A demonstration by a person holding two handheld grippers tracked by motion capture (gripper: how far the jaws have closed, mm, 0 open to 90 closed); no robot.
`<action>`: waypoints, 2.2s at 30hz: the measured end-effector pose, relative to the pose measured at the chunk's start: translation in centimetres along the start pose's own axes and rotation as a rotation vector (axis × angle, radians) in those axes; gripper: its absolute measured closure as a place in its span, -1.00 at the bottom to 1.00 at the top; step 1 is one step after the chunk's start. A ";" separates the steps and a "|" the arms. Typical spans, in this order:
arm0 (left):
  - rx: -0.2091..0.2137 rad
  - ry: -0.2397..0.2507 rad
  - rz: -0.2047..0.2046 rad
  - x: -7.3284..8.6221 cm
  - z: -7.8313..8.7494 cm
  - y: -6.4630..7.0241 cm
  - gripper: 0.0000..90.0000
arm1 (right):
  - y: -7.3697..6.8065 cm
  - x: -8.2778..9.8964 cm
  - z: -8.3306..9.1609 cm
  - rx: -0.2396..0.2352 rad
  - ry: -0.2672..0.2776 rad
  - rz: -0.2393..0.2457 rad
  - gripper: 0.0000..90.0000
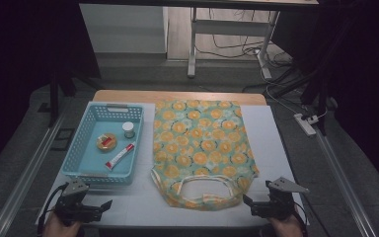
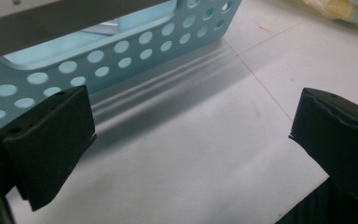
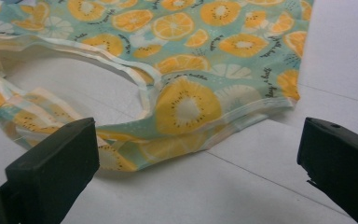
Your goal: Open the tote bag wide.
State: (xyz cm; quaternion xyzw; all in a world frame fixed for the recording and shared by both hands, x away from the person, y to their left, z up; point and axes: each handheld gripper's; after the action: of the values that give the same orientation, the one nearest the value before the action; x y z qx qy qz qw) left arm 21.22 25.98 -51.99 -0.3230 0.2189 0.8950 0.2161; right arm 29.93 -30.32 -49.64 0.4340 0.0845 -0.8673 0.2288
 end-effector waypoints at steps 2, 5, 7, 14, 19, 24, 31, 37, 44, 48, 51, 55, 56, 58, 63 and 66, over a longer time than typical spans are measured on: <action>0.001 0.000 0.000 0.0 0.0 0.0 -1.00 | -0.1 0.0 0.0 0.000 -0.004 0.004 -1.00; 0.008 -0.004 0.000 0.0 -0.1 0.0 -1.00 | -0.2 0.0 -0.1 0.001 -0.010 0.015 -1.00; 0.016 -0.014 -0.001 -0.1 -0.2 0.0 -1.00 | -0.3 -0.1 -0.1 0.005 -0.018 0.032 -1.00; 0.027 -0.024 -0.010 -0.1 -0.2 -0.1 -1.00 | -0.3 -0.1 -0.2 -0.003 -0.023 0.028 -1.00; 0.023 -0.032 -0.018 -0.2 -0.4 0.1 -1.00 | -0.2 -0.1 -0.2 -0.012 -0.031 0.032 -1.00; 0.017 -0.036 -0.026 -0.3 -0.4 0.1 -1.00 | -0.3 0.0 -0.2 -0.013 -0.026 0.037 -1.00; 0.019 -0.036 -0.025 -0.3 -0.5 0.1 -1.00 | -0.5 -0.1 -0.1 -0.020 -0.027 0.058 -1.00; 0.028 -0.034 -0.021 -0.3 -0.4 0.0 -1.00 | -0.6 -0.3 -0.1 -0.050 -0.022 0.060 -1.00; 0.033 -0.036 -0.019 -0.2 -0.4 0.0 -1.00 | -0.9 -0.7 -0.1 -0.066 -0.018 0.073 -1.00; 0.034 -0.040 -0.019 -0.3 -0.5 -0.1 -1.00 | -1.4 -1.1 -0.2 -0.079 -0.018 0.094 -1.00; 0.032 -0.041 -0.019 -0.3 -0.5 -0.1 -1.00 | -1.6 -1.4 -0.2 -0.079 -0.011 0.107 -1.00; 0.031 -0.039 -0.015 -0.3 -0.5 -0.1 -1.00 | -2.1 -1.9 -0.3 -0.097 0.008 0.127 -1.00; 0.032 -0.040 -0.012 -0.3 -0.5 -0.1 -1.00 | -2.3 -2.1 -0.4 -0.107 0.008 0.134 -1.00; 0.032 -0.041 -0.013 -0.3 -0.5 -0.1 -1.00 | -2.7 -2.3 -0.5 -0.124 0.009 0.142 -1.00; 0.031 -0.041 -0.013 -0.3 -0.6 -0.1 -0.99 | -3.5 -2.7 -0.8 -0.154 -0.007 0.162 -1.00; 0.031 -0.042 -0.014 -0.3 -0.5 -0.1 -0.99 | -4.4 -3.0 -1.4 -0.181 -0.035 0.190 -1.00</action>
State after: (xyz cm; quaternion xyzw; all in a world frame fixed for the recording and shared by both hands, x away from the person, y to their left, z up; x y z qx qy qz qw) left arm 21.74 25.70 -52.19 -0.3022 0.2260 0.8965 0.2321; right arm 30.38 -24.99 -48.37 0.4023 0.1169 -0.8380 0.3496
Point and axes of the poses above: each handheld gripper's, and its own axes: z roughly backward along the jaws, x roughly out of its underside, y roughly to its right, and after that the axes turned 10 degrees about x, right-handed
